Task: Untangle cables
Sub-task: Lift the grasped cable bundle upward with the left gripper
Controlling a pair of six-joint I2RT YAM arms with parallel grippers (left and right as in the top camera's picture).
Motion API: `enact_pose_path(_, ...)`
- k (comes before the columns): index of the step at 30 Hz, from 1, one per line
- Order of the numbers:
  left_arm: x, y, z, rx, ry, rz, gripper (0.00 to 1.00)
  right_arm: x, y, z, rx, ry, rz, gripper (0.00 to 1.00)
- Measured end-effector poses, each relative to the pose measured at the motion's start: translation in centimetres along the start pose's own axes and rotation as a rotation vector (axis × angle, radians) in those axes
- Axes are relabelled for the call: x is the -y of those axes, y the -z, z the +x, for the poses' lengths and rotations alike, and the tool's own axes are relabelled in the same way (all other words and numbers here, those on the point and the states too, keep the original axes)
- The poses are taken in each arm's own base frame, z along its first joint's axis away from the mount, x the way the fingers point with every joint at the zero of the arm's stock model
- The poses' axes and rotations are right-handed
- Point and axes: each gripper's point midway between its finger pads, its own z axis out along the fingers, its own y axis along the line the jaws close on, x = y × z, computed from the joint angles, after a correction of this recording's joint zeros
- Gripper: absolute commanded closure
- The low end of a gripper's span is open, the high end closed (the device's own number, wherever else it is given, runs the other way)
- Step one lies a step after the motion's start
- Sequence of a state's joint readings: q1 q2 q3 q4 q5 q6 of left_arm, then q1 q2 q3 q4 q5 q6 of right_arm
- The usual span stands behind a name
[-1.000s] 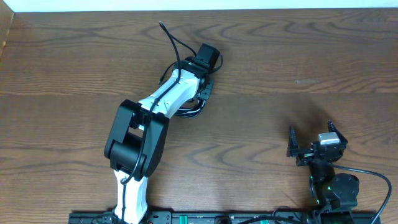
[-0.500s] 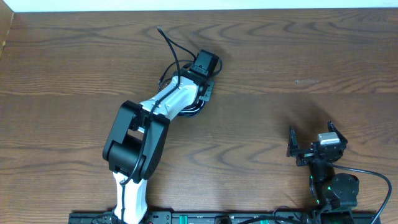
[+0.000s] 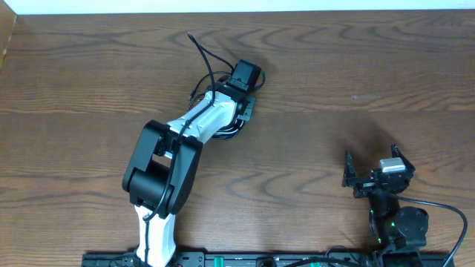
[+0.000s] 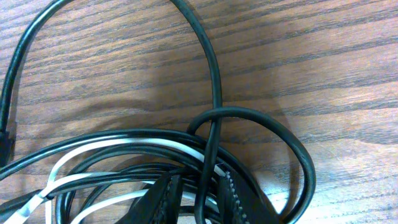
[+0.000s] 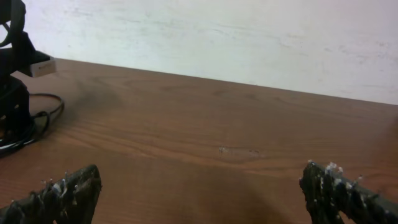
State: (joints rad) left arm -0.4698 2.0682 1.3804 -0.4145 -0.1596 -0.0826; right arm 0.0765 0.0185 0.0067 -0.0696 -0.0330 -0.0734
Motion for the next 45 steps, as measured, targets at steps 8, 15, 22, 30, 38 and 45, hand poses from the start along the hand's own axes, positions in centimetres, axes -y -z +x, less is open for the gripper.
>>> enact_pose_path(8, 0.2, 0.0, 0.0, 0.0, -0.002, 0.004, 0.88, 0.0, 0.0, 0.0, 0.0, 0.0, 0.0, 0.01)
enact_pose_path(15, 0.2, 0.0, 0.0, 0.001, -0.002, 0.005, 0.92, 0.0, 0.0, 0.0, 0.0, 0.0, 0.0, 0.01)
enact_pose_path(22, 0.2, 0.1, 0.0, 0.001, -0.002, 0.005, 0.92, 0.0, 0.0, 0.0, 0.0, 0.0, 0.0, 0.01)
enact_pose_path(30, -0.9, 3.6, -0.1, 0.019, 0.007, 0.005, 0.92, 0.0, 0.0, 0.0, 0.0, 0.0, 0.0, 0.01)
enact_pose_path(38, -2.6, 14.7, -5.1, 0.291, 0.067, 0.045, 0.92, 0.0, 0.0, 0.0, 0.0, 0.0, 0.0, 0.01)
enact_pose_path(45, -3.0, 16.0, -4.3, 0.279, 0.065, 0.043, 0.93, 0.0, 0.0, 0.0, 0.0, 0.0, 0.0, 0.01)
